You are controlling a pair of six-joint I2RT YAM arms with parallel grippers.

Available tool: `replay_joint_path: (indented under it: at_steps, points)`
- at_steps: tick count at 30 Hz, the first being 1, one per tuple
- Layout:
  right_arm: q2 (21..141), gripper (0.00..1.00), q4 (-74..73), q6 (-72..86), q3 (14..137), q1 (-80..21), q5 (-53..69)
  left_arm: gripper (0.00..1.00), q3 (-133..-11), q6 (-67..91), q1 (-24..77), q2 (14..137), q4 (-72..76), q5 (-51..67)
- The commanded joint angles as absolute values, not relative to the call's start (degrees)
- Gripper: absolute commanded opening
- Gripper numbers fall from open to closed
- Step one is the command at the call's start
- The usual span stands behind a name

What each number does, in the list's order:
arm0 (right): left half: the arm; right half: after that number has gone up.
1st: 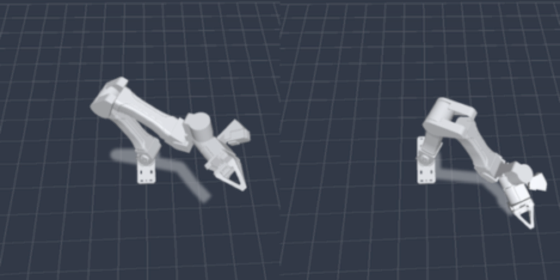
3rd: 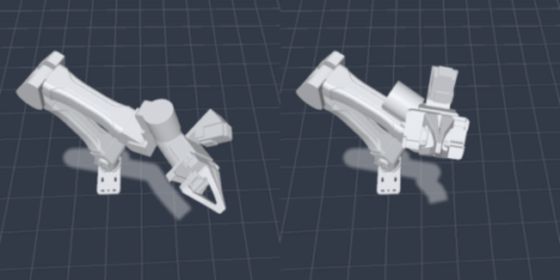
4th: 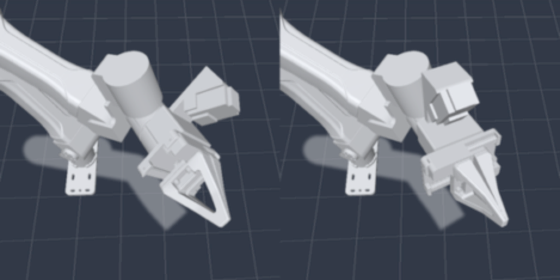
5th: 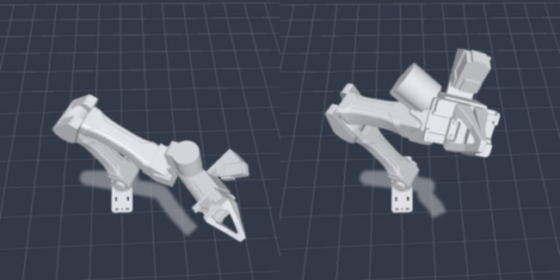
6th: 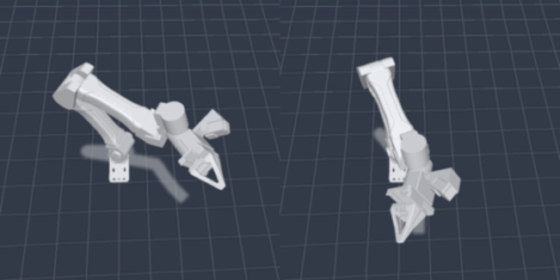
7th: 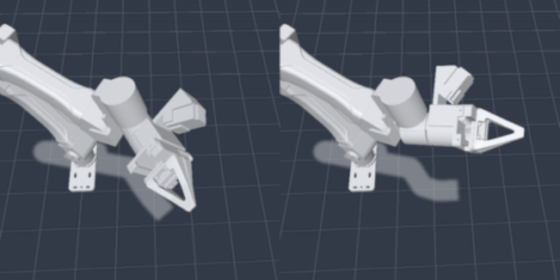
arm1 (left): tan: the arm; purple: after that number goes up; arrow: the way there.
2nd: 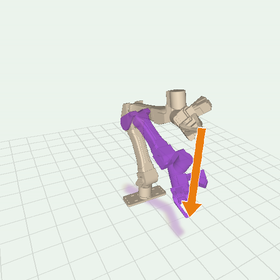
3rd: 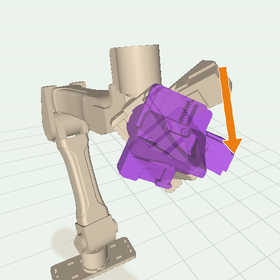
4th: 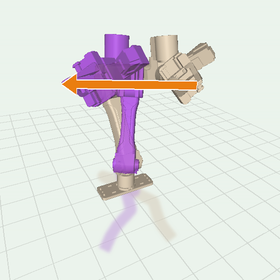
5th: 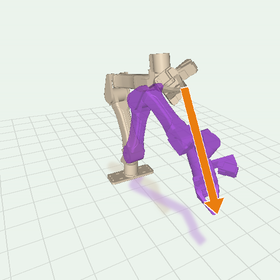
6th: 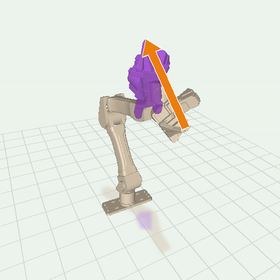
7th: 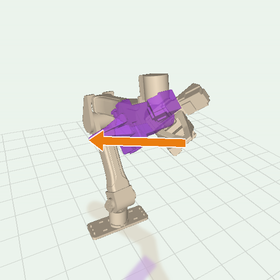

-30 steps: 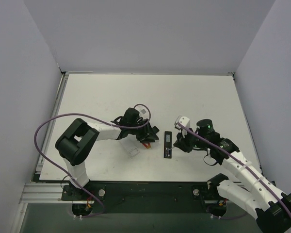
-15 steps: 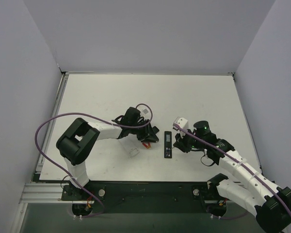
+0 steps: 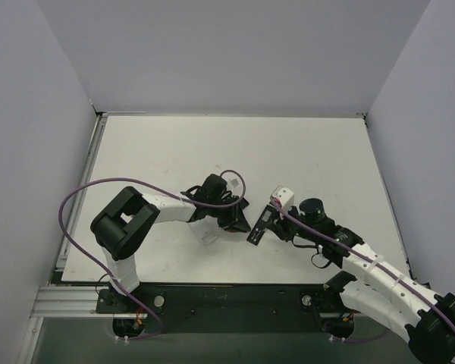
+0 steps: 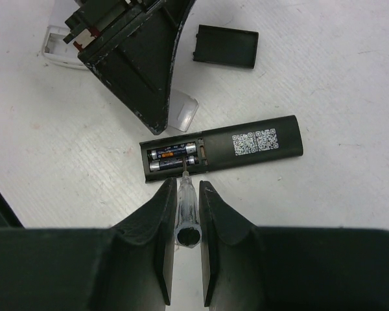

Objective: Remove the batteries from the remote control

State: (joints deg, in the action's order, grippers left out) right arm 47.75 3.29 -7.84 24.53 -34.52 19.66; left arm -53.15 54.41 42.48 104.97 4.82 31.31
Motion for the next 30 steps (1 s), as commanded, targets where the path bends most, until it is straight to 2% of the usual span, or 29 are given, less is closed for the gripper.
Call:
replay_joint_path:
  at_steps: [1, 9, 14, 20, 22, 30]
  points:
    - [46.15, 0.0, 3.69, -6.15, 22.85, -34.98, 13.36, 0.32, -52.82, 51.6, 42.89, 104.06, 2.47, 29.36]
    - [46.23, 0.0, 2.46, -4.66, 23.55, -39.37, 7.31, 0.31, -53.44, 48.69, 43.51, 104.24, 0.18, 25.76]
    - [46.41, 0.0, 2.73, -2.38, 24.96, -40.87, 5.1, 0.31, -51.77, 49.83, 43.94, 104.94, 4.39, 27.07]
    - [51.67, 0.0, 0.18, 3.77, 29.96, -41.3, 5.36, 0.31, -51.94, 49.66, 44.12, 105.73, 4.13, 26.98]
    - [53.35, 0.0, -2.55, 5.87, 30.85, -42.88, 1.6, 0.3, -52.03, 49.66, 44.21, 105.91, 4.39, 27.16]
    - [48.25, 0.0, -0.44, 17.13, 24.88, -45.61, -4.47, 0.3, -51.24, 49.31, 44.12, 106.87, 6.33, 28.21]
